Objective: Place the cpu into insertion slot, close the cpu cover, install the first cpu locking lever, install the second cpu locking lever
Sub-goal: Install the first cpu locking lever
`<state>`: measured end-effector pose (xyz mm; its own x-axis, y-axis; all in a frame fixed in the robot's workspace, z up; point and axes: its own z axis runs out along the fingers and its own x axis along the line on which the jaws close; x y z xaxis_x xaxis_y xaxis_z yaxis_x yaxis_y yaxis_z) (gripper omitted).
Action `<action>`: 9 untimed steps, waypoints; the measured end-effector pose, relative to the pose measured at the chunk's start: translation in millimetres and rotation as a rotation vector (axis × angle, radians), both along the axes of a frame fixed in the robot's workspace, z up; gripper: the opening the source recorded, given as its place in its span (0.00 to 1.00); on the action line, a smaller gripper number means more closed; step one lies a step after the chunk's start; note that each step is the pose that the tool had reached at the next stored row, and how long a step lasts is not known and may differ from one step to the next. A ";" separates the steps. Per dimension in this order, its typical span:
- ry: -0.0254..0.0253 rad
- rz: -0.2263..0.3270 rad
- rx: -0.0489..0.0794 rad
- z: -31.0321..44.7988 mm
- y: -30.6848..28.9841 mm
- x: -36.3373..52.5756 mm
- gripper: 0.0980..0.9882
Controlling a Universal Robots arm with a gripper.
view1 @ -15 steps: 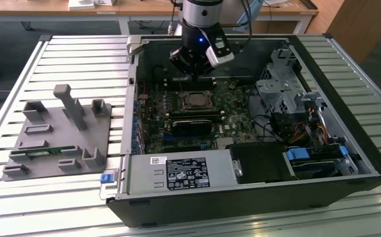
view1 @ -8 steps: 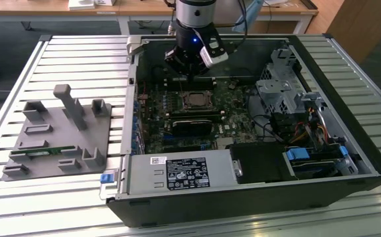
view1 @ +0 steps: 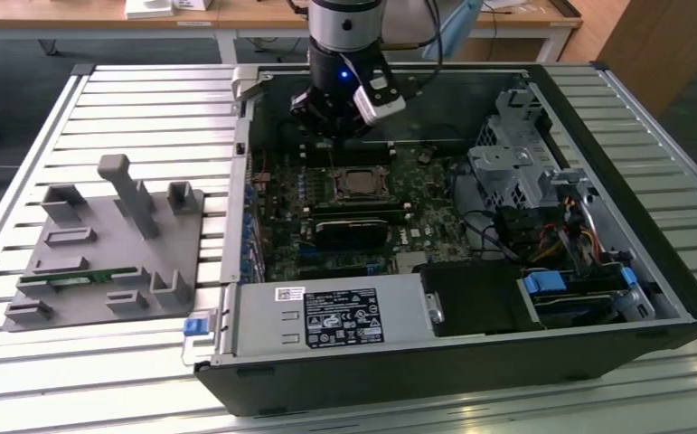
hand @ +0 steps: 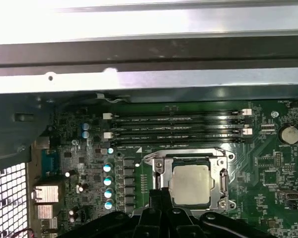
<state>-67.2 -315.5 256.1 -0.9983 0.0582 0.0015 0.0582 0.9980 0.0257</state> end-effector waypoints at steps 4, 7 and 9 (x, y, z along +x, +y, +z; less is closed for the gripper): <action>-0.0012 0.001 0.000 -0.1 0.1 -2.2 0.01; -0.0014 0.001 0.000 -0.2 0.5 -4.4 0.01; -0.0015 0.001 0.000 -0.2 0.6 -5.1 0.01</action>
<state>-72.3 -314.9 255.8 -0.9984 0.0571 0.0000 0.0571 0.9980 0.0259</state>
